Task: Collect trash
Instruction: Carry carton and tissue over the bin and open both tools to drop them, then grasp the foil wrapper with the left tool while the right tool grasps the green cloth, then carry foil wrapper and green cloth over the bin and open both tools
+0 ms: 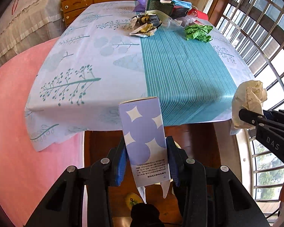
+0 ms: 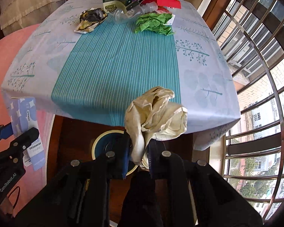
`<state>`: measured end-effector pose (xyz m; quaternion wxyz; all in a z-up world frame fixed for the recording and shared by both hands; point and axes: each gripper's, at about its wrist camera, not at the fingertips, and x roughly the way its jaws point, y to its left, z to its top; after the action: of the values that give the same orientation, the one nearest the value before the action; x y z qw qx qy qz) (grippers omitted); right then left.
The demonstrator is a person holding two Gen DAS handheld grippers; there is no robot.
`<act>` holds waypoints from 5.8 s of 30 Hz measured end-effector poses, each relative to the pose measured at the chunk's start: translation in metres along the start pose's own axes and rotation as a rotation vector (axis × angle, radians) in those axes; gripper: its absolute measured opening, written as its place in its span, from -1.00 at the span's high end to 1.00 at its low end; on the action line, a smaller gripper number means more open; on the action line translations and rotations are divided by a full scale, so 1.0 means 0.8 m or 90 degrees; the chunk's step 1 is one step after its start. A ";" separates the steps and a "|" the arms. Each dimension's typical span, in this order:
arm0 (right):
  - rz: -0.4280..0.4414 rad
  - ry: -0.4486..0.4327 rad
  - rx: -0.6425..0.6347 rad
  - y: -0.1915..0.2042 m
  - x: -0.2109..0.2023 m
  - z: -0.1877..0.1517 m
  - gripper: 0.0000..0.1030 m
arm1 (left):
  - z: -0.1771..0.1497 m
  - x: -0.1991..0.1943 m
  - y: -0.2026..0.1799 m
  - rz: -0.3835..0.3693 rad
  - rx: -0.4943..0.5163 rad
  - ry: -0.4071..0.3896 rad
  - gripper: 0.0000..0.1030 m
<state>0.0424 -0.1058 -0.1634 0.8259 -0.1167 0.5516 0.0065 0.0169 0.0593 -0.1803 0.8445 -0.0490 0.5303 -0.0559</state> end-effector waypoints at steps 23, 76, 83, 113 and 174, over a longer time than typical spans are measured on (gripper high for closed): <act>0.098 0.119 0.034 0.058 0.245 -0.197 0.74 | -0.157 0.223 0.021 -0.009 -0.070 0.151 0.25; 0.122 0.113 0.059 -0.005 0.315 -0.149 -0.24 | -0.118 0.251 -0.020 0.013 -0.060 0.187 -0.73; 0.161 0.067 0.113 -0.046 0.175 -0.121 -0.24 | -0.072 0.109 -0.028 -0.025 -0.034 0.145 -0.72; 0.202 -0.153 0.307 -0.135 -0.176 0.075 -0.22 | 0.190 -0.207 -0.034 -0.017 0.091 -0.100 -0.59; 0.386 0.004 0.184 -0.193 0.150 0.294 0.41 | 0.400 0.108 -0.024 0.075 -0.164 0.076 0.19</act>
<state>0.3248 -0.2234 -0.1586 0.7925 0.1708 0.5591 0.1735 0.3420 0.0350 -0.1158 0.8003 -0.1221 0.5841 0.0593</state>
